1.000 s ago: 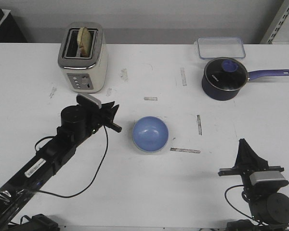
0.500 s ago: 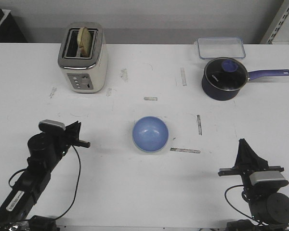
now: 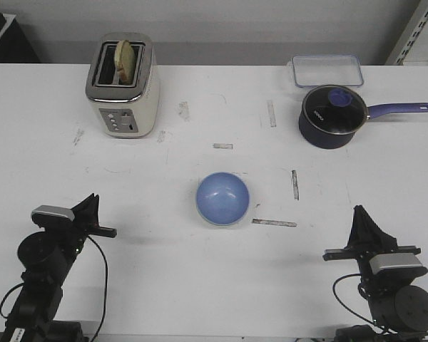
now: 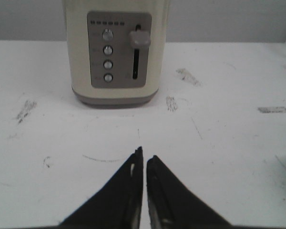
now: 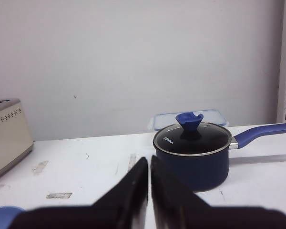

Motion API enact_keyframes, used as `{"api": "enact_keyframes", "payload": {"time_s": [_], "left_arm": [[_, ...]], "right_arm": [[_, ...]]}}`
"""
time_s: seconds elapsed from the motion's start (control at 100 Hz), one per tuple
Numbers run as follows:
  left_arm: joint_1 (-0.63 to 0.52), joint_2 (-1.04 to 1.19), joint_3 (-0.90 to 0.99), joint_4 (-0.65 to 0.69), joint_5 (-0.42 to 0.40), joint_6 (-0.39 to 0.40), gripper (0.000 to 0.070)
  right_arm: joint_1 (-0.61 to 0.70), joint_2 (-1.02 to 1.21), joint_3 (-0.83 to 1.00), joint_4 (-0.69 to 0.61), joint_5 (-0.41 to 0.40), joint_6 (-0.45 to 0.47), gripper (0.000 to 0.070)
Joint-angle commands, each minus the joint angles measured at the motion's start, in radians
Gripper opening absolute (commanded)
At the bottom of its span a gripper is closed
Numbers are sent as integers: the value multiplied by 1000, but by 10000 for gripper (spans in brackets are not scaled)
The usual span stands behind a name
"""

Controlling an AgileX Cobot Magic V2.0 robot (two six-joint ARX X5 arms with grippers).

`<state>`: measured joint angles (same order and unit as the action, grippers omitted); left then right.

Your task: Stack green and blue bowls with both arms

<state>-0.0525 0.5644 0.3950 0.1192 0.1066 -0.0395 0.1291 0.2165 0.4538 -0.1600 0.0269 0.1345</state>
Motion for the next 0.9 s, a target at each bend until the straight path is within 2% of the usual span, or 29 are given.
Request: {"api": "enact_keyframes", "payload": {"time_s": [0.0, 0.46, 0.58, 0.71, 0.89], "left_arm": [[0, -32, 8, 12, 0, 8, 0], [0, -269, 8, 6, 0, 10, 0], [1, -308, 7, -40, -30, 57, 0], [1, -356, -42, -39, -74, 55, 0], [0, -452, -135, -45, -82, 55, 0]], "right_arm": [[2, -2, 5, 10, 0, -5, 3], [2, -2, 5, 10, 0, -4, 3], [2, -2, 5, 10, 0, -4, 3], [2, -2, 5, 10, 0, -5, 3], [2, -2, 5, 10, 0, -4, 3]]}}
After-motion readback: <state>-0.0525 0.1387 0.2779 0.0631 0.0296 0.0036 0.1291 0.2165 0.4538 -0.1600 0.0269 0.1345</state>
